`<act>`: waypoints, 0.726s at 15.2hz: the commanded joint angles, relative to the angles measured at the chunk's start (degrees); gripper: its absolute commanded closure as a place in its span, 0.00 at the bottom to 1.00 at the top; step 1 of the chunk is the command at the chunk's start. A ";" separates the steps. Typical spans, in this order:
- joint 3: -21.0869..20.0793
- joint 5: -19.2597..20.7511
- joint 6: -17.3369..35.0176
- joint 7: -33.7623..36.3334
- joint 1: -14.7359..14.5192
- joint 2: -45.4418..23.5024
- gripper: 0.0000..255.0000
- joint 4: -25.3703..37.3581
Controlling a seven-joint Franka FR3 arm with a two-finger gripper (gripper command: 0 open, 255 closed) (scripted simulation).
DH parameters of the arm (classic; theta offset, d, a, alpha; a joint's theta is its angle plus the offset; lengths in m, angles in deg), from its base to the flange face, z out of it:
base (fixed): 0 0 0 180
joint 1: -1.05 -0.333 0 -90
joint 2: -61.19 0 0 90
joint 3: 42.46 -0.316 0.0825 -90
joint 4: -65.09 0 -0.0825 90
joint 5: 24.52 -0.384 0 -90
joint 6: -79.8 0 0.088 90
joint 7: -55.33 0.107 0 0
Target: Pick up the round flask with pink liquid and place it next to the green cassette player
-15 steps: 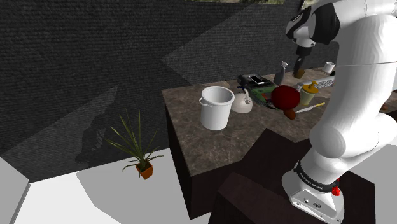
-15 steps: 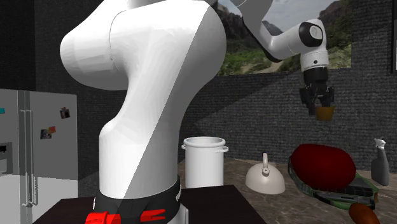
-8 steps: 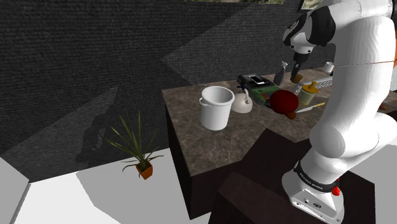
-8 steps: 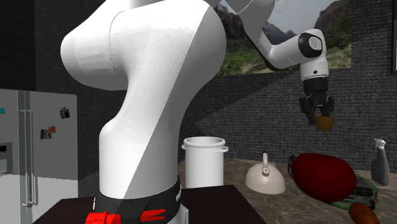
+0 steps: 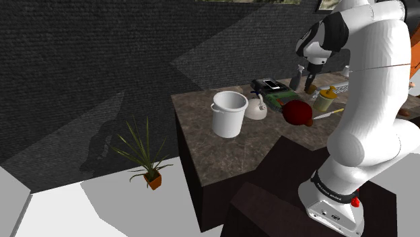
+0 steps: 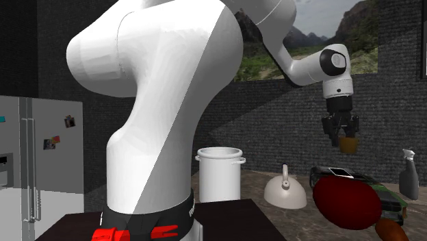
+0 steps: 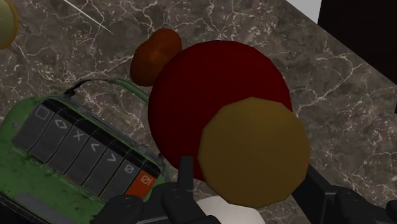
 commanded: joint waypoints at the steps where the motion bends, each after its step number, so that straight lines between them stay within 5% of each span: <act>1: -0.33 -0.52 1.29 -0.29 0.25 -0.63 1.00 -0.48; 11: -1.39 -1.86 3.90 -0.90 0.97 -2.72 1.00 -1.19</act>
